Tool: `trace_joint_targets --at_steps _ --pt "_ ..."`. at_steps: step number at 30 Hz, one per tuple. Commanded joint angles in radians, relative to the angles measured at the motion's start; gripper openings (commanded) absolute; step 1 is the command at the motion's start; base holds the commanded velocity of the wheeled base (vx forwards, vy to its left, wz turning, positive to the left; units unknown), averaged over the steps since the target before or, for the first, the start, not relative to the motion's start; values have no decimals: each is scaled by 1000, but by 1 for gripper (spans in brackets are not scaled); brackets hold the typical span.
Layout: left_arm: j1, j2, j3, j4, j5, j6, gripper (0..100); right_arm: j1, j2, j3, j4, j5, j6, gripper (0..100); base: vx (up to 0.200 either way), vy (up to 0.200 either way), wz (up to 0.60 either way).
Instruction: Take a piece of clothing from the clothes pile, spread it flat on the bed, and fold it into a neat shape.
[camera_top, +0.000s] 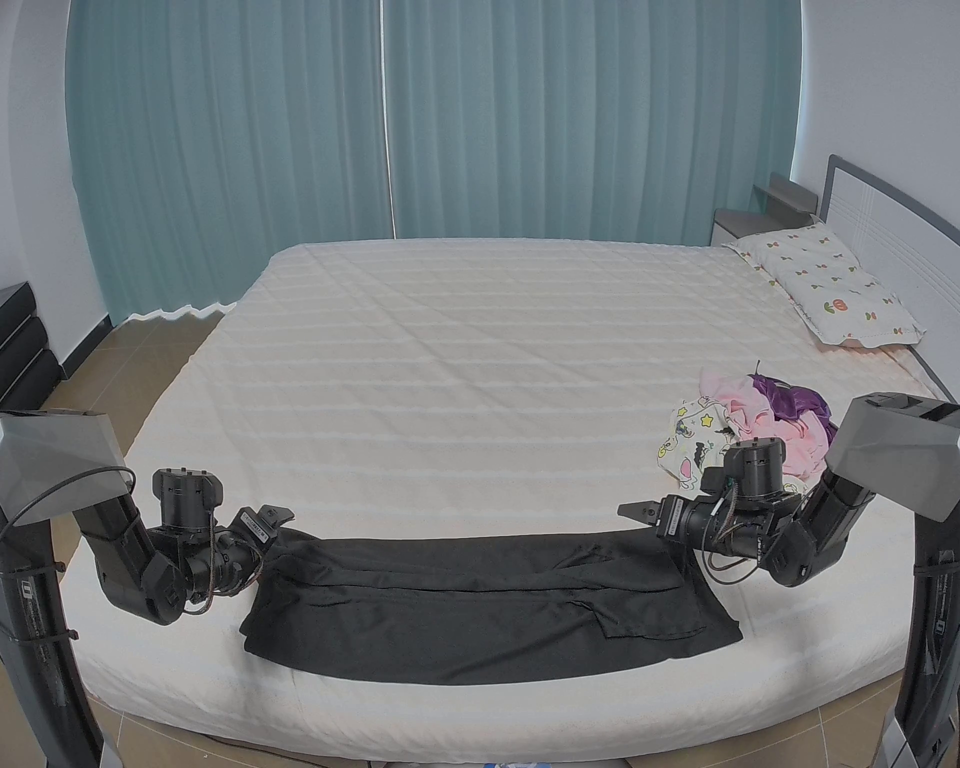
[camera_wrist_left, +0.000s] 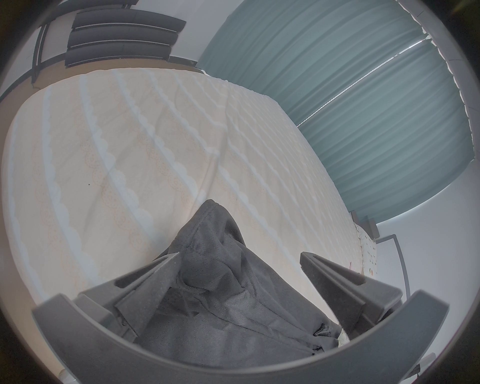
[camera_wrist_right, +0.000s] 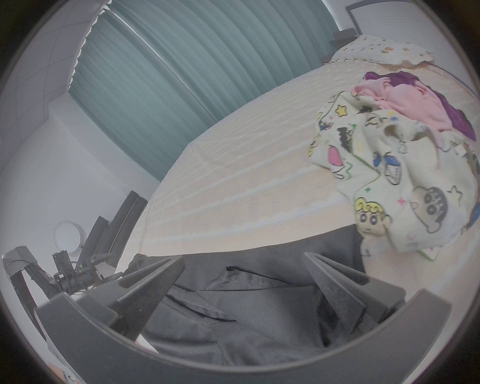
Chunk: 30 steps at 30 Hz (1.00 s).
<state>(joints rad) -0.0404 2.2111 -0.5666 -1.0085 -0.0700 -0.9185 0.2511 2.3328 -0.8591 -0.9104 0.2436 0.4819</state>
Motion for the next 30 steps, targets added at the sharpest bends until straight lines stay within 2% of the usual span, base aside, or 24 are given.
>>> trace_joint_targets --at_steps 1,4,7,9,23,24,30 --pt "1 4 7 -1 -1 0 100 70 74 -126 91 -32 -19 100 0 0 0" --pt "-1 4 10 -1 1 0 100 85 94 -205 199 -41 -57 100 0 0 0" --pt "-1 4 10 -1 1 0 100 93 128 -270 266 -93 -106 100 0 0 0" --pt "-1 6 10 -1 1 0 100 99 149 -297 280 -115 -128 100 0 0 0" --pt "-1 13 8 -1 1 1 100 129 149 -330 341 -122 -192 100 0 0 0" --pt "-1 13 8 -1 1 1 100 129 149 -333 351 -121 -197 0 0 0 0" --pt "-1 13 5 -1 1 1 100 137 149 -337 367 -121 -256 0 0 0 0"
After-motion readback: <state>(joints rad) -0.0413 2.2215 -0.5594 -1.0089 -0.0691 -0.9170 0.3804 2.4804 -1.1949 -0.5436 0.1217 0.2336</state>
